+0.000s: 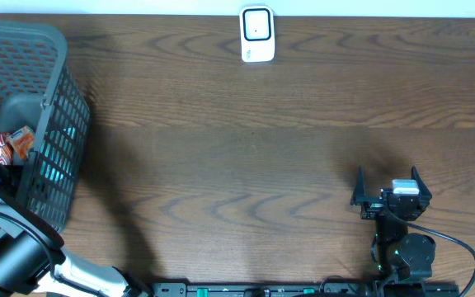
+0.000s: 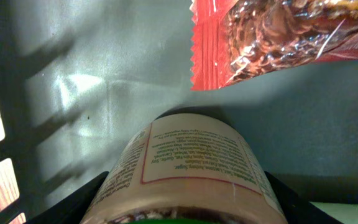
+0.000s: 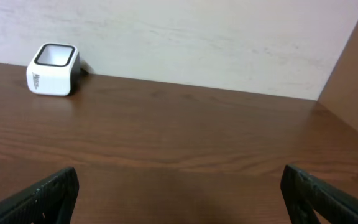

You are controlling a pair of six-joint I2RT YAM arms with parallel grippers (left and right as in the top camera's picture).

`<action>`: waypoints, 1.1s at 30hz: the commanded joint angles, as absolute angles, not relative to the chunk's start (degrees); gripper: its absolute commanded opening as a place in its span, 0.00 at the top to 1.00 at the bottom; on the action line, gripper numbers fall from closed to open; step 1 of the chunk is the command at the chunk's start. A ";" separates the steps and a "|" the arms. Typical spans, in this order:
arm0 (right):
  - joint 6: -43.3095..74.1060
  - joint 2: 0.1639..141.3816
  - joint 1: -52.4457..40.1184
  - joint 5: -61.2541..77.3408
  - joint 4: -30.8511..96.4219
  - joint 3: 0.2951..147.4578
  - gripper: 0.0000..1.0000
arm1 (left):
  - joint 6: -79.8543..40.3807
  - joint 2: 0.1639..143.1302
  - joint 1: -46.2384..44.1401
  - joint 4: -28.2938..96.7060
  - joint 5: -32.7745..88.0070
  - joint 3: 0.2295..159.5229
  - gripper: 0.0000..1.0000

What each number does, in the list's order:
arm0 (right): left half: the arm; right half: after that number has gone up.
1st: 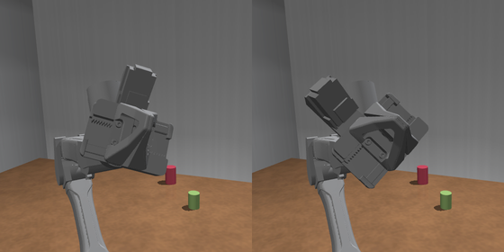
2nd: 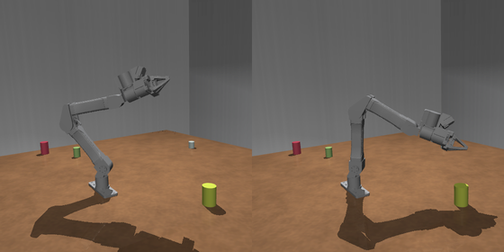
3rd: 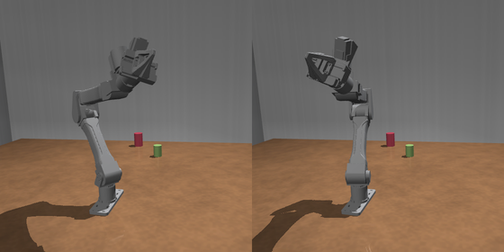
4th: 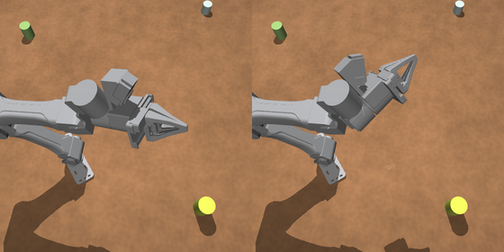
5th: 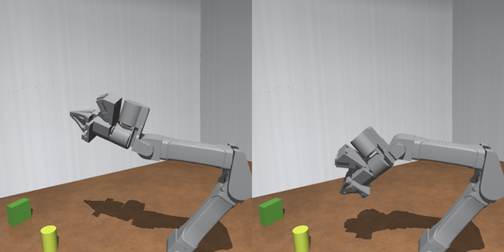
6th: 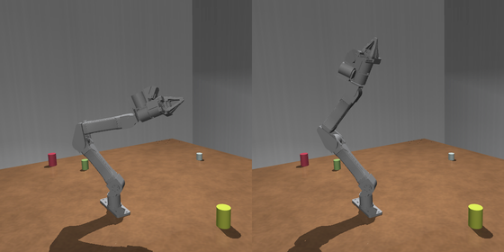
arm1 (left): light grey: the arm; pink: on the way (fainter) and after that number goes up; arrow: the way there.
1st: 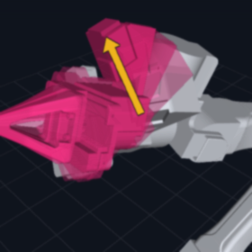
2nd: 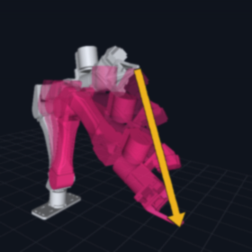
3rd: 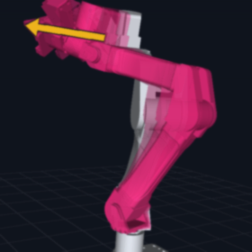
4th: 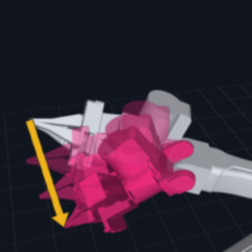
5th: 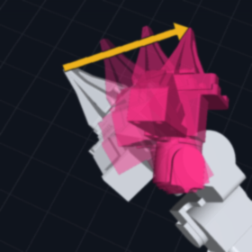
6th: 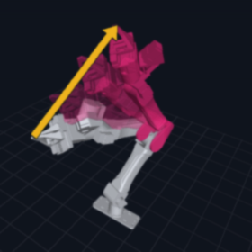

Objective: Scan the item barcode
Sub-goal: 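Grasp the green-capped bottle with the left gripper and lift it, then carry the bottle toward the white scanner and set it on the table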

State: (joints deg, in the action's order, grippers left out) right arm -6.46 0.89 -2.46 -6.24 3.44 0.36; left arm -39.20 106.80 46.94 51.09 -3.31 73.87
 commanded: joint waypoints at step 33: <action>-5.82 0.78 -1.91 -6.76 3.64 0.32 0.01 | -47.55 64.10 15.51 38.54 33.08 82.08 0.35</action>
State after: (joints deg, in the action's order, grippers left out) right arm -6.46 0.91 -2.46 -6.24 3.44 0.36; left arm -51.75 63.20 23.27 38.79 36.47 81.69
